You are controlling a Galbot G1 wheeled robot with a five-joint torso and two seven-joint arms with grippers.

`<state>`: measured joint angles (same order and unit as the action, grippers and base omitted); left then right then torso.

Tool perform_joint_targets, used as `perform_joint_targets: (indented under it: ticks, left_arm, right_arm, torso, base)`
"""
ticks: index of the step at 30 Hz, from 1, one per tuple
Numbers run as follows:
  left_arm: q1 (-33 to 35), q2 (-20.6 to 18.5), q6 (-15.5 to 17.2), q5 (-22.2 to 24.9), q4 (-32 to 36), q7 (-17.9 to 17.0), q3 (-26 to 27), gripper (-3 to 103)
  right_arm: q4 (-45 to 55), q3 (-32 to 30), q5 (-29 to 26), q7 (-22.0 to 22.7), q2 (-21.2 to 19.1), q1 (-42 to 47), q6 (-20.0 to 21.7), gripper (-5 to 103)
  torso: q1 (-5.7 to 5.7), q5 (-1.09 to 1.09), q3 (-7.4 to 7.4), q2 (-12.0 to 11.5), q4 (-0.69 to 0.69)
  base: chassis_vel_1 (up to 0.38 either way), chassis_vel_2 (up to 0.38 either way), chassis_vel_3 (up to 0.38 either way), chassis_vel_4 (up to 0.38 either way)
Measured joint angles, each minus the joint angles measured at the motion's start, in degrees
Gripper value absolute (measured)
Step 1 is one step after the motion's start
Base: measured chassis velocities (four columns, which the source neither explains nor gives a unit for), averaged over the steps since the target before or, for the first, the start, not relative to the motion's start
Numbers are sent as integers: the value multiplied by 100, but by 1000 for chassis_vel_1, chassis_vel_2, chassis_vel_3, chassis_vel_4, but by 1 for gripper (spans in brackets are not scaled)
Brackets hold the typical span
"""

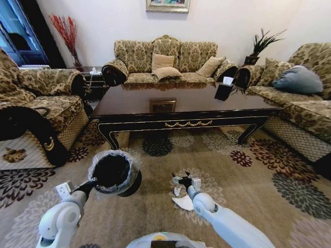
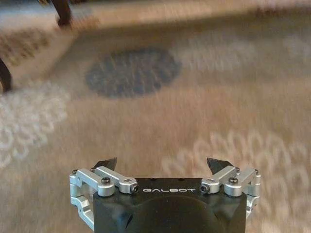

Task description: Move to the front of the table and pick up the trash from the floor, then place it into the trash bin.

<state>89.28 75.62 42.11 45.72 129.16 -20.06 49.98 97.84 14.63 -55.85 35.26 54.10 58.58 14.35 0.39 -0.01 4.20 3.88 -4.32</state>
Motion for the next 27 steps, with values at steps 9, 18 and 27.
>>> perform_joint_targets:
  ticks: [9,18,27]
  left_arm:
    - [37,21,0,-23,104,26,-59,2]
    - [148,68,3,30,239,34,-114,2]
    - [193,107,4,-8,239,35,-125,2]
  right_arm:
    - [-12,258,-1822,1896,514,-68,751,100]
    - [-340,102,-2266,2278,859,-89,944,100]
    - [-672,-220,-2324,2214,922,26,846,100]
  torso:
    - [0,0,0,0,-1]
    - [0,0,0,0,-1]
    - [0,1,0,0,-2]
  base:
    - [0,0,0,0]
    - [0,0,0,0]
    - [0,0,0,0]
